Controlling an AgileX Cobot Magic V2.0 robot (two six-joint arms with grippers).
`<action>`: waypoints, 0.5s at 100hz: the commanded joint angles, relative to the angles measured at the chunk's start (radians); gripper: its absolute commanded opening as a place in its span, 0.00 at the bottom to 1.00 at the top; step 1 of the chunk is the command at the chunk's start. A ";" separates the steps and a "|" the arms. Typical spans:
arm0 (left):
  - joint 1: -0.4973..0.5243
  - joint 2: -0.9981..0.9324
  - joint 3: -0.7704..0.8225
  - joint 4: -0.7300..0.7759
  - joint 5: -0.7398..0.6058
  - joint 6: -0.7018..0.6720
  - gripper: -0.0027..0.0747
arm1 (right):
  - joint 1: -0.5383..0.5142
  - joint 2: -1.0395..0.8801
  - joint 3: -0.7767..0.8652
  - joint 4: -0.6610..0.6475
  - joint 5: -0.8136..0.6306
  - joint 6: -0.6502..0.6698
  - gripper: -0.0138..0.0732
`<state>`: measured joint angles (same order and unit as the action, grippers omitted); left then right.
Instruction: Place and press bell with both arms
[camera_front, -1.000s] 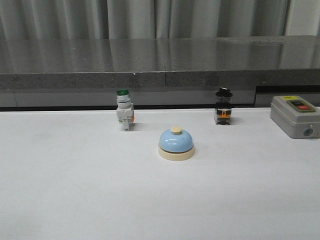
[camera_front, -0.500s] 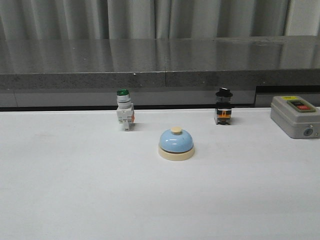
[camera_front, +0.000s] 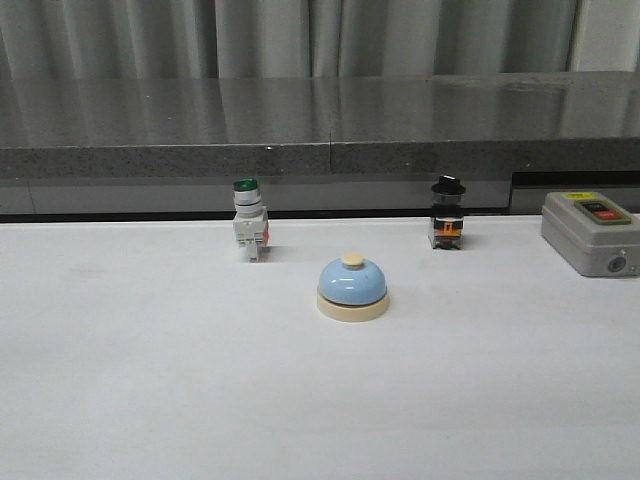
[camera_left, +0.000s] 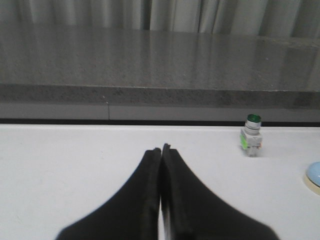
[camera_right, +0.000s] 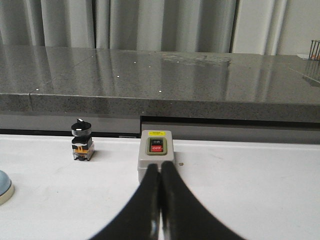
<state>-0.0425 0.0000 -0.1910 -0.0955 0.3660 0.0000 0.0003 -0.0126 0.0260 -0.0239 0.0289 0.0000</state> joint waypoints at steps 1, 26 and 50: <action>0.002 -0.026 0.037 0.051 -0.184 -0.011 0.01 | -0.006 -0.017 -0.014 0.005 -0.078 -0.006 0.09; 0.006 -0.036 0.167 0.051 -0.355 -0.011 0.01 | -0.006 -0.017 -0.014 0.005 -0.078 -0.006 0.09; 0.024 -0.036 0.233 0.044 -0.402 -0.011 0.01 | -0.006 -0.017 -0.014 0.005 -0.078 -0.006 0.09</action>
<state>-0.0215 -0.0044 0.0015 -0.0450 0.0345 0.0000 0.0003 -0.0126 0.0260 -0.0239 0.0289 0.0000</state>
